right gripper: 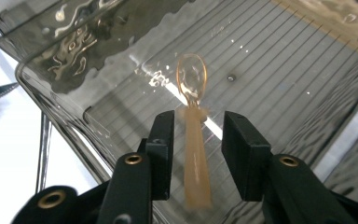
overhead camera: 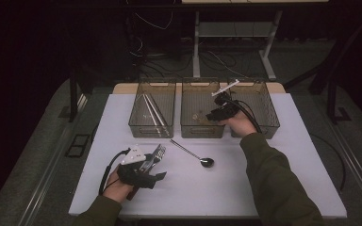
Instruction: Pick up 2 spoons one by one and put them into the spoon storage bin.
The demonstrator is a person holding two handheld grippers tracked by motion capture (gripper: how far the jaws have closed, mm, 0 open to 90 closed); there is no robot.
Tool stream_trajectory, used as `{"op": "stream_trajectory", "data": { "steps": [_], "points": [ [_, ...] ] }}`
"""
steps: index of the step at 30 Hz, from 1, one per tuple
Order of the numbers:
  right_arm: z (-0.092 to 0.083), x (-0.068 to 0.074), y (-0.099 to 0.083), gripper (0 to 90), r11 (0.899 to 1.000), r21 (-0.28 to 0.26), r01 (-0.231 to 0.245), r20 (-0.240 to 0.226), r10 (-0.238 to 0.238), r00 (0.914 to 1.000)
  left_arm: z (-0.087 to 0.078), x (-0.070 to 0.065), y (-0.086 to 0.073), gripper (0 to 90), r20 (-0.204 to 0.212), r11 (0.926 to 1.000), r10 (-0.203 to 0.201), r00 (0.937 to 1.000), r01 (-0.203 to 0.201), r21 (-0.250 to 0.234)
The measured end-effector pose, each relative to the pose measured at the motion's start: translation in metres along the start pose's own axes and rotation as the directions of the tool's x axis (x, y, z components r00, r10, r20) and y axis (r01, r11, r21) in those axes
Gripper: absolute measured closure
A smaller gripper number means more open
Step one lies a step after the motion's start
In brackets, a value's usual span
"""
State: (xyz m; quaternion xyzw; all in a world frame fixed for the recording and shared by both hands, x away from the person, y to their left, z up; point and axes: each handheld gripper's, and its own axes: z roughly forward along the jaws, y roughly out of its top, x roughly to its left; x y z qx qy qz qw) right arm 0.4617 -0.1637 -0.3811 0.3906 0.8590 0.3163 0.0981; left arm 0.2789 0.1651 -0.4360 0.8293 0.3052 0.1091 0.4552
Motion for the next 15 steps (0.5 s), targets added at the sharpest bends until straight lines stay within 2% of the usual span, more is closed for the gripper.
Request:
{"op": "stream_trajectory", "data": {
  "steps": [4,9,15],
  "points": [
    [-0.008,0.001,-0.001,58.8,0.999,-0.035,-0.011,-0.007,0.010,0.9999,0.000,0.000,0.000,13.0,0.002,1.0000,0.002,1.0000,-0.002,0.000],
    [-0.024,0.004,-0.007,54.8,0.996,-0.086,-0.039,-0.039,0.035,0.9986,0.000,0.000,0.000,13.0,0.005,1.0000,-0.003,1.0000,0.003,-0.006],
    [-0.046,0.005,-0.021,51.2,0.989,-0.143,-0.038,-0.078,0.027,0.9966,0.000,0.000,0.000,13.0,0.006,1.0000,0.007,1.0000,-0.007,0.002]
  ]
}}
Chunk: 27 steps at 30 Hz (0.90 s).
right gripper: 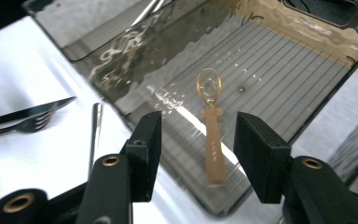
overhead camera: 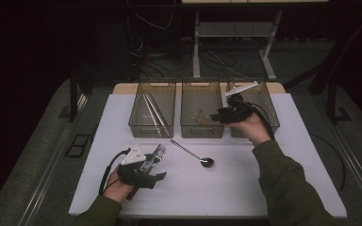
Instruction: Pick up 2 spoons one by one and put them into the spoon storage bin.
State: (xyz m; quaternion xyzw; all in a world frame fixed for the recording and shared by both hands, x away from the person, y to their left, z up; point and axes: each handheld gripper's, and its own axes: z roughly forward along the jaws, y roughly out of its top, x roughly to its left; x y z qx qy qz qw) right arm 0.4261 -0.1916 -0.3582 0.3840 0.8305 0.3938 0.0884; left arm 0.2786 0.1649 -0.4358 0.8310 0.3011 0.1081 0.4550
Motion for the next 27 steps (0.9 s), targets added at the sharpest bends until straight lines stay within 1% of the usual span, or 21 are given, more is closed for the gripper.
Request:
{"op": "stream_trajectory", "data": {
  "steps": [2,4,6,11,16,19,23,27],
  "points": [
    [-0.007,0.002,-0.004,49.2,1.000,-0.013,0.008,-0.007,-0.009,0.9999,0.001,-0.001,0.000,13.0,0.003,1.0000,0.000,1.0000,0.000,0.001],
    [-0.013,0.004,-0.009,48.0,1.000,-0.013,0.007,-0.017,-0.007,0.9998,0.001,-0.001,0.000,13.0,0.003,1.0000,0.004,1.0000,-0.004,0.006],
    [-0.018,0.007,-0.014,47.0,1.000,-0.017,0.018,-0.024,-0.018,0.9995,0.001,0.000,0.000,13.0,0.004,1.0000,0.005,1.0000,-0.005,0.006],
    [-0.029,0.013,-0.030,45.8,0.999,-0.029,0.015,-0.054,-0.017,0.9984,0.000,0.000,0.000,13.0,0.003,1.0000,0.004,1.0000,-0.004,0.006],
    [-0.035,0.019,-0.048,45.2,0.999,-0.026,0.031,-0.074,-0.033,0.9967,0.000,0.000,0.000,13.0,0.002,1.0000,0.005,1.0000,-0.005,0.007],
    [-0.037,0.021,-0.057,45.1,0.999,-0.024,0.025,-0.087,-0.027,0.9958,0.000,0.000,0.000,13.0,0.004,1.0000,0.006,1.0000,-0.006,0.007],
    [-0.039,0.025,-0.070,45.0,0.999,-0.017,0.028,-0.101,-0.030,0.9944,0.000,0.000,0.000,13.0,0.004,1.0000,0.006,1.0000,-0.006,0.007],
    [-0.040,0.028,-0.081,44.8,0.999,-0.004,0.044,-0.101,-0.044,0.9939,0.000,0.000,0.000,13.0,0.007,0.9999,0.007,1.0000,-0.007,0.007]
  ]
}}
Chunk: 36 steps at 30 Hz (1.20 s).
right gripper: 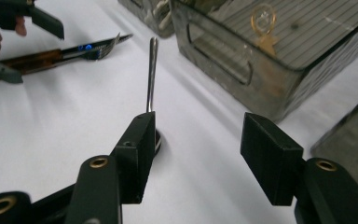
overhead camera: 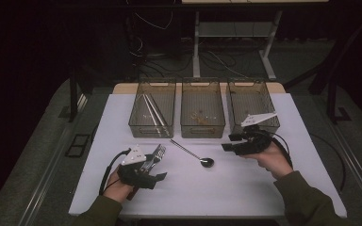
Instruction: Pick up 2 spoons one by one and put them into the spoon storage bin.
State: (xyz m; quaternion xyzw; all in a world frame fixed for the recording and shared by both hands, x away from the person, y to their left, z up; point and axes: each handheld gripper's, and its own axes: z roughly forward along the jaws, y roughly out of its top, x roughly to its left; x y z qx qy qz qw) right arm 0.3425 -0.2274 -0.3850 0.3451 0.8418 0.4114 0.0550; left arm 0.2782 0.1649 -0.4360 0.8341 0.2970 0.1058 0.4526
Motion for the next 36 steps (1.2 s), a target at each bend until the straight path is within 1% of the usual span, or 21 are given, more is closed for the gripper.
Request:
{"op": "stream_trajectory", "data": {
  "steps": [5,10,14,20,26,36],
  "points": [
    [-0.001,0.005,-0.014,44.4,1.000,0.012,-0.001,-0.002,0.001,1.0000,-0.001,0.000,0.000,13.1,0.001,1.0000,-0.003,1.0000,0.003,-0.007],
    [0.006,0.010,-0.022,44.1,0.999,0.034,0.012,-0.011,-0.012,0.9999,-0.001,0.000,0.000,13.0,0.002,1.0000,-0.001,1.0000,0.001,-0.009],
    [0.015,0.012,-0.023,44.2,0.999,0.039,0.000,-0.026,0.001,0.9997,-0.001,0.000,0.000,13.0,0.003,0.9999,0.000,1.0000,0.000,-0.011],
    [0.030,0.020,-0.024,44.2,0.998,0.069,0.002,-0.039,0.000,0.9992,-0.001,0.000,0.000,13.0,0.003,0.9999,0.001,1.0000,-0.001,-0.011],
    [0.043,0.026,-0.024,45.1,0.997,0.076,-0.005,-0.063,0.010,0.9980,-0.001,0.001,0.000,13.0,0.000,1.0000,0.000,1.0000,0.000,-0.007],
    [0.061,0.032,-0.021,49.4,0.996,0.086,0.002,-0.050,0.002,0.9988,-0.001,0.001,0.000,13.0,-0.002,0.9999,-0.004,1.0000,0.004,-0.010]
  ]
}}
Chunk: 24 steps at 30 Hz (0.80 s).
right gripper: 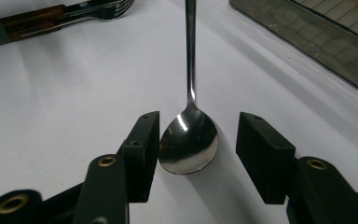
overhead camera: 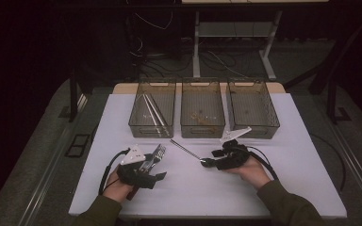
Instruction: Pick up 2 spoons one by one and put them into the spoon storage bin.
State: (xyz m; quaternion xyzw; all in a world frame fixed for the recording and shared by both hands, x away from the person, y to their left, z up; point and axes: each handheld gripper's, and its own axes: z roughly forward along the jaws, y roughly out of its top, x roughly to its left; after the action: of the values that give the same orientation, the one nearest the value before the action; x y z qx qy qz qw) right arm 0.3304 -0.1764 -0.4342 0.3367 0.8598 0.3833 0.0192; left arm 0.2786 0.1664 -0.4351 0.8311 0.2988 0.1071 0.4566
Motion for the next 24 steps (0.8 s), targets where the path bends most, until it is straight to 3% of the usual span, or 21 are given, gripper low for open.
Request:
{"op": "stream_trajectory", "data": {
  "steps": [17,24],
  "points": [
    [0.011,0.004,-0.001,51.6,1.000,0.019,0.006,0.018,-0.006,0.9998,0.000,0.000,0.000,13.0,-0.001,1.0000,-0.001,1.0000,0.001,-0.003],
    [0.016,0.009,-0.003,52.2,0.999,0.040,0.036,0.033,-0.038,0.9988,-0.001,0.000,0.000,13.0,-0.001,1.0000,-0.002,1.0000,0.002,-0.005]
  ]
}}
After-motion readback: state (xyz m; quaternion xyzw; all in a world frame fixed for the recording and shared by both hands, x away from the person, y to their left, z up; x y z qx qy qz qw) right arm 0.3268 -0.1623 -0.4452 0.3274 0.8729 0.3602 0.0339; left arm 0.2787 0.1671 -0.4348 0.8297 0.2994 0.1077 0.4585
